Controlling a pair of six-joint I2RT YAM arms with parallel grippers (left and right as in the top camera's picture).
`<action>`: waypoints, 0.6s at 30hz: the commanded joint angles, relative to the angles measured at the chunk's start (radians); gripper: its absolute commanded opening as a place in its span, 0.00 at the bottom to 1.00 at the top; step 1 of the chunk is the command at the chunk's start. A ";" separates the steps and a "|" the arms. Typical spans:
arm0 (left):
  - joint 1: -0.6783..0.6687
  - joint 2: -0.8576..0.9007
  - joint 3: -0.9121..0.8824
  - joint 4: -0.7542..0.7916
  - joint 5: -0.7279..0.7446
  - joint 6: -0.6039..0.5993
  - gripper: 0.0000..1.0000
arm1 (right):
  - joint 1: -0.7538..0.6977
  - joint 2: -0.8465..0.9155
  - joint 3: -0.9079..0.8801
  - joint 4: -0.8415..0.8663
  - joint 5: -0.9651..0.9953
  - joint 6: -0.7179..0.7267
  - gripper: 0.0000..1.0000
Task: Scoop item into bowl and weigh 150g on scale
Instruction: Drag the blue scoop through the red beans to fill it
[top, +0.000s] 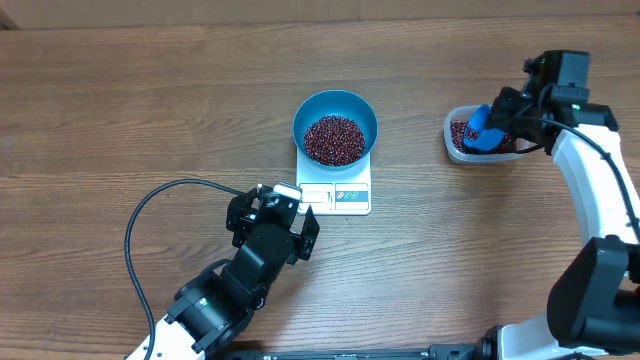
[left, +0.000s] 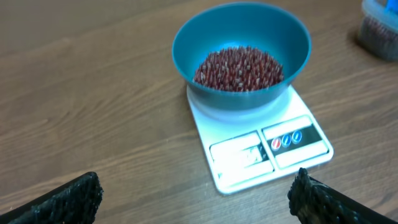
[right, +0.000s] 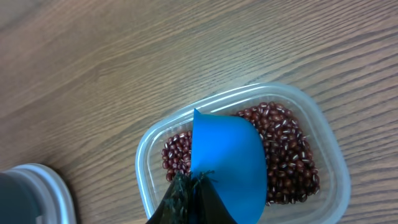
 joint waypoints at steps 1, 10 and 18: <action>-0.006 0.001 -0.006 -0.021 -0.017 -0.018 1.00 | -0.039 -0.057 -0.002 0.006 -0.086 0.000 0.04; -0.006 0.001 -0.006 -0.022 -0.017 -0.018 1.00 | -0.067 -0.066 -0.002 0.006 -0.121 -0.005 0.04; -0.006 0.001 -0.006 -0.022 -0.017 -0.018 1.00 | -0.067 -0.066 -0.002 0.001 -0.128 -0.028 0.04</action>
